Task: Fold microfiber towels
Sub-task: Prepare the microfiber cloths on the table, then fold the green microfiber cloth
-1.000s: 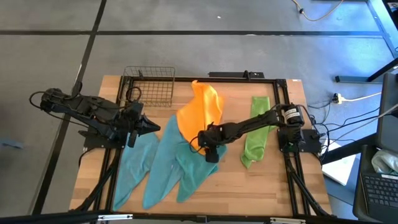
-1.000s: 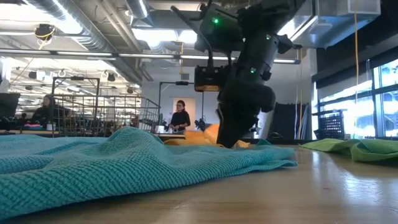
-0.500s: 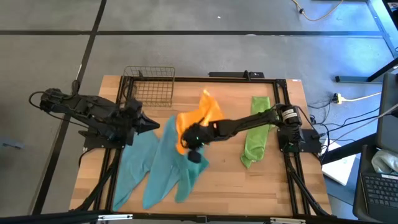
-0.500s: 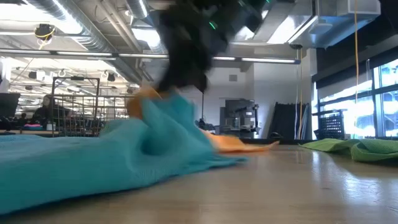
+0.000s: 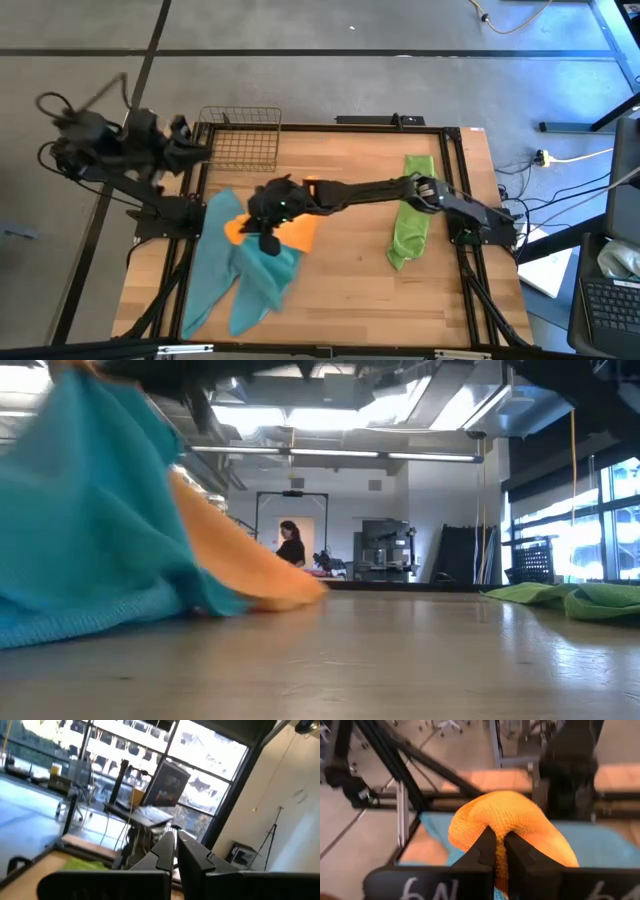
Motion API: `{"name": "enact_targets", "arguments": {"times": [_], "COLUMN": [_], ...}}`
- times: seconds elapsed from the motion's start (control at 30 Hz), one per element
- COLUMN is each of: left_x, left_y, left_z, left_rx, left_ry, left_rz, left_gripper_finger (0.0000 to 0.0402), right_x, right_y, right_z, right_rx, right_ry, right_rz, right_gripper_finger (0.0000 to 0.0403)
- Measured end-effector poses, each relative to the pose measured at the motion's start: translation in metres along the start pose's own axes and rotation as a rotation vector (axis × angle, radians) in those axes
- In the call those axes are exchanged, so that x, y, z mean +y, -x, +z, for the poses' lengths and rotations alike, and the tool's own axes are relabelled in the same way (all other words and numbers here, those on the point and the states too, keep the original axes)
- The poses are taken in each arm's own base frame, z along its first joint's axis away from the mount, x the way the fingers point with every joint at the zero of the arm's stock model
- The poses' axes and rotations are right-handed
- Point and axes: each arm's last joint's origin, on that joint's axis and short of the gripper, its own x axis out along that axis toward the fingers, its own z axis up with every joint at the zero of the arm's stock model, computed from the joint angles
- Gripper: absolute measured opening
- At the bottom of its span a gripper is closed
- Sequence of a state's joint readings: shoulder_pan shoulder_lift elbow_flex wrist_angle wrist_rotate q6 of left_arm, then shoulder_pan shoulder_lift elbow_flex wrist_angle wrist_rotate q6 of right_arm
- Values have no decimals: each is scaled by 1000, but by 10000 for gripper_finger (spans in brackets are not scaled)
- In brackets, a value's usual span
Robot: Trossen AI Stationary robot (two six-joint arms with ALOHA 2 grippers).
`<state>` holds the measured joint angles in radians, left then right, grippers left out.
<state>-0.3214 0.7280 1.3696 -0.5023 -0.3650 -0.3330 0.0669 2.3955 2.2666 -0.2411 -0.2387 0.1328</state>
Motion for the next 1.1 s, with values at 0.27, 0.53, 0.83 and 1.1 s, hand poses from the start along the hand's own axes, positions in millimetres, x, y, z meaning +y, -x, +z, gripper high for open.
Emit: {"name": "enact_targets", "arguments": {"times": [0.27,0.53,0.83,1.1], "left_x": [1,2,3,4], "left_y": [7,6,6,-4], "left_z": [6,1,1,-13], "left_rx": [21,69,64,179], "left_ry": [-47,-61,-60,-103], "left_rz": [9,28,42,106], "left_gripper_finger": [14,14,14,14], "right_x": [-19,-21,-26,-35], "right_y": [2,5,8,28], "right_z": [12,15,13,4], "right_rx": [-79,-70,-31,197], "right_ry": [-65,-9,-36,-163], "right_rz": [-48,16,-21,-56], "right_gripper_finger": [23,35,163,225]}}
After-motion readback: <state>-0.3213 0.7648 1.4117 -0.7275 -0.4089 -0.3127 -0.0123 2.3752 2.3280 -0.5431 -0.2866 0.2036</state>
